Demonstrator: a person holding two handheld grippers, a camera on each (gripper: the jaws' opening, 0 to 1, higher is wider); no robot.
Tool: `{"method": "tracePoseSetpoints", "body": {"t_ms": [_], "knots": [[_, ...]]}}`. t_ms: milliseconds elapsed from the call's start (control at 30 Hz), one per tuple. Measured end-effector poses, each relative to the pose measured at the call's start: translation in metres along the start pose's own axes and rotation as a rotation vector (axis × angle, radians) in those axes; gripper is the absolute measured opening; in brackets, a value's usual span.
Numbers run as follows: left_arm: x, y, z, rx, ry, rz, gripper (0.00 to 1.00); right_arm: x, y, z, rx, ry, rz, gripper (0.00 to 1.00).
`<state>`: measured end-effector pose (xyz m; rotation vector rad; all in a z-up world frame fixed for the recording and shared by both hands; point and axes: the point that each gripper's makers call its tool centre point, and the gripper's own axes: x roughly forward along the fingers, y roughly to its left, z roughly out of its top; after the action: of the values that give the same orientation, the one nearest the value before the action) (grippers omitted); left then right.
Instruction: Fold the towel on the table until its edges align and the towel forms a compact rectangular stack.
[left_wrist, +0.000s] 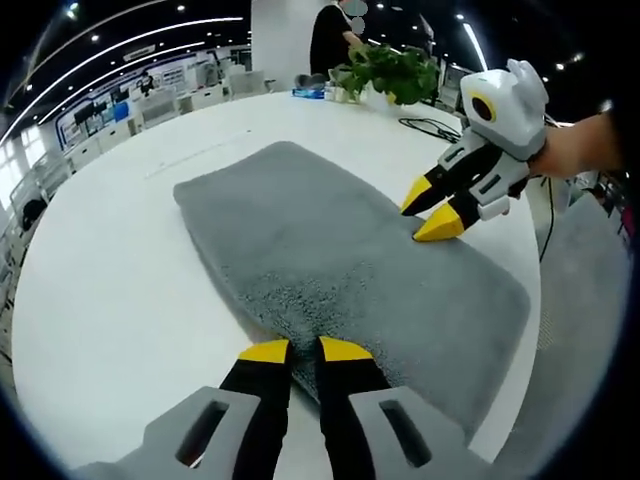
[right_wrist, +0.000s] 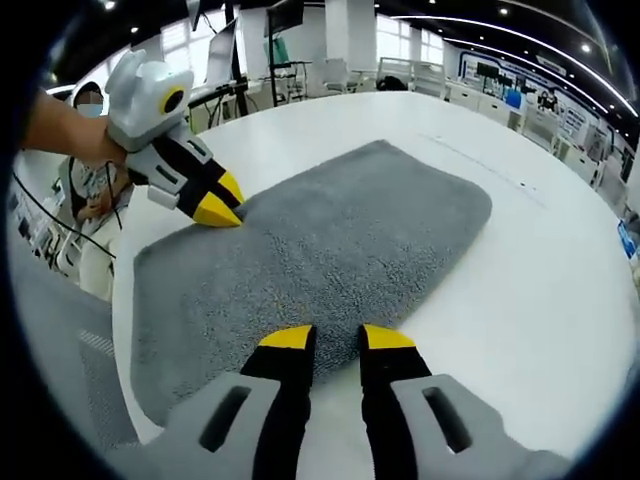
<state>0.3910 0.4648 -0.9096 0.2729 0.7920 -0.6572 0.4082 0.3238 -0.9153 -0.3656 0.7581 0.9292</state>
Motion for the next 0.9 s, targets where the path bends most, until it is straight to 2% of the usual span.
{"method": "tracePoseSetpoints", "body": {"t_ms": [433, 900], "knots": [[0.01, -0.025, 0.009, -0.009, -0.004, -0.021, 0.1, -0.017, -0.013, -0.018, -0.018, 0.014, -0.004, 0.16], [0.026, -0.055, 0.027, -0.016, -0.015, -0.052, 0.1, -0.042, -0.031, -0.042, -0.005, 0.023, -0.025, 0.16]]}}
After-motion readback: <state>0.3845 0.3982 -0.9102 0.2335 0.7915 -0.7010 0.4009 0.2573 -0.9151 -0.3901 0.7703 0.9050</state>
